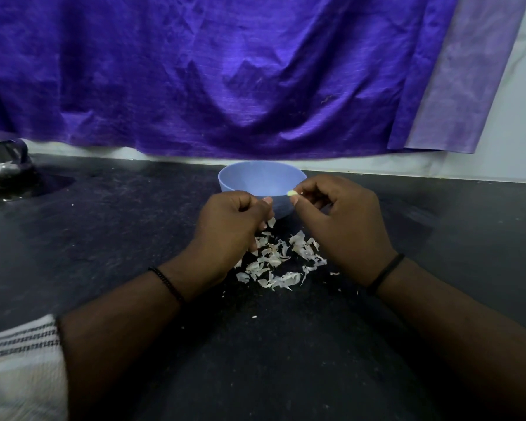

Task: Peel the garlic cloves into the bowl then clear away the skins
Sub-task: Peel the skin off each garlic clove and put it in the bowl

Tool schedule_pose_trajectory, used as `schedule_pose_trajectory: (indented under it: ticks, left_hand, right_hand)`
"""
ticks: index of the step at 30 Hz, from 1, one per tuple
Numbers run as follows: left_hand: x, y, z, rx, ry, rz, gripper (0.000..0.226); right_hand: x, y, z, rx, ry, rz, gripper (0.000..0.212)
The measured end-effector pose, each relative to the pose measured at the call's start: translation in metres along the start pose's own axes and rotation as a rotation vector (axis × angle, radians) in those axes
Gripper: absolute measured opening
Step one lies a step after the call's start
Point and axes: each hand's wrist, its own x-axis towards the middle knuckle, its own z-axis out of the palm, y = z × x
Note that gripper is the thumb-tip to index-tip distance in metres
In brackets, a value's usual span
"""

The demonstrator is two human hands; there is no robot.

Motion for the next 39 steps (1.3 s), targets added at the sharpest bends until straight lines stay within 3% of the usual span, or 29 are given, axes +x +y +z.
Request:
schedule_pose_trajectory:
  ticks: [5,11,19,25,27,30,36,39]
  left_hand:
    - [0.001,-0.001,0.001,0.001,0.01,0.023,0.032]
    - [0.003,-0.002,0.002,0.025,0.042,0.046,0.032]
    - [0.005,-0.004,-0.001,0.089,0.056,0.067,0.024]
    - [0.002,-0.002,-0.002,0.16,-0.003,0.076,0.017]
    - [0.001,-0.001,-0.001,0.194,-0.019,0.072,0.018]
    - [0.001,-0.001,-0.002,0.25,0.006,0.099,0.021]
    - [0.002,-0.005,-0.002,0.291,-0.008,0.121,0.021]
    - [0.001,-0.002,-0.001,0.323,0.01,0.171,0.011]
  right_hand:
    - [0.025,-0.001,0.011,-0.051,0.07,0.011,0.006]
    - [0.044,0.003,0.033,-0.119,0.018,0.083,0.016]
    - [0.026,-0.004,0.016,-0.102,0.008,0.064,0.003]
    - [-0.005,-0.01,-0.005,-0.108,-0.124,0.121,0.013]
    - [-0.009,-0.011,-0.006,-0.125,-0.162,0.125,0.004]
    - [-0.011,-0.014,-0.007,-0.1,-0.223,0.167,0.021]
    - [-0.011,-0.014,-0.01,-0.191,-0.397,0.188,0.003]
    - [-0.01,-0.014,-0.011,-0.228,-0.47,0.152,0.01]
